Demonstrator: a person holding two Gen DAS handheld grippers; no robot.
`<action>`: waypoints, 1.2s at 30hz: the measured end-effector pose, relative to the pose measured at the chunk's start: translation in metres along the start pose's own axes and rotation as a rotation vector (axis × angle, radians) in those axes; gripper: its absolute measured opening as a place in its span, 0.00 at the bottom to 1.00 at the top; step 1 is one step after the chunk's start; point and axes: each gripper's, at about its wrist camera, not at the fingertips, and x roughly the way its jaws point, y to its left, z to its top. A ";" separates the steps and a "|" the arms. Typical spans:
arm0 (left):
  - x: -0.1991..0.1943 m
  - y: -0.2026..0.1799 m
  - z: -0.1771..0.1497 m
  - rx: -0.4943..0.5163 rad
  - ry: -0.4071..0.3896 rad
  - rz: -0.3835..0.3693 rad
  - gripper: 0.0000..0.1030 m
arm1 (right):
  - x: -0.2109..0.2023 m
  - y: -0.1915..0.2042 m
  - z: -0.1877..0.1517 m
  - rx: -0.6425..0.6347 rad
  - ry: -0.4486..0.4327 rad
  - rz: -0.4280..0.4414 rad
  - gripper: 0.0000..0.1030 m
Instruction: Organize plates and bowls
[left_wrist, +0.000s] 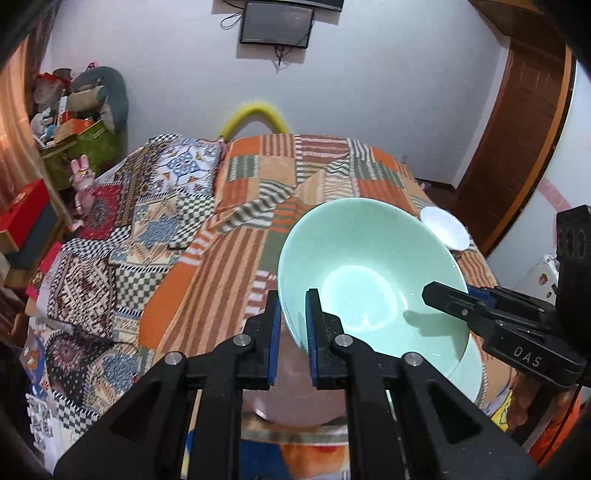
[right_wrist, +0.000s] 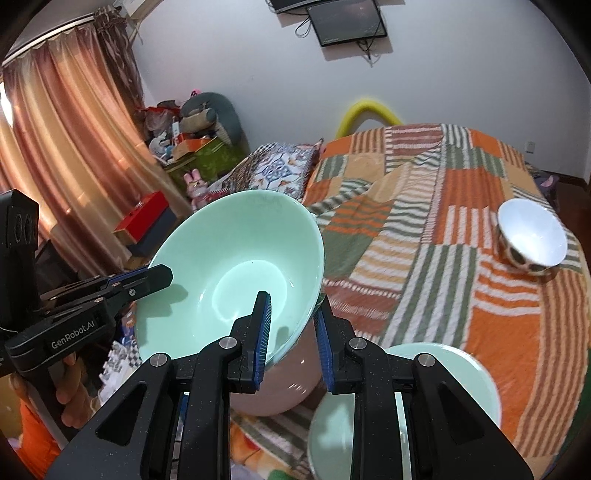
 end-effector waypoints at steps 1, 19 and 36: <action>-0.001 0.002 -0.005 -0.004 0.005 0.007 0.11 | 0.003 0.002 -0.002 -0.004 0.007 0.002 0.21; 0.036 0.033 -0.053 -0.056 0.099 0.062 0.11 | 0.042 0.018 -0.038 -0.031 0.138 -0.007 0.21; 0.085 0.048 -0.080 -0.095 0.223 0.061 0.11 | 0.073 0.014 -0.052 -0.037 0.231 -0.040 0.21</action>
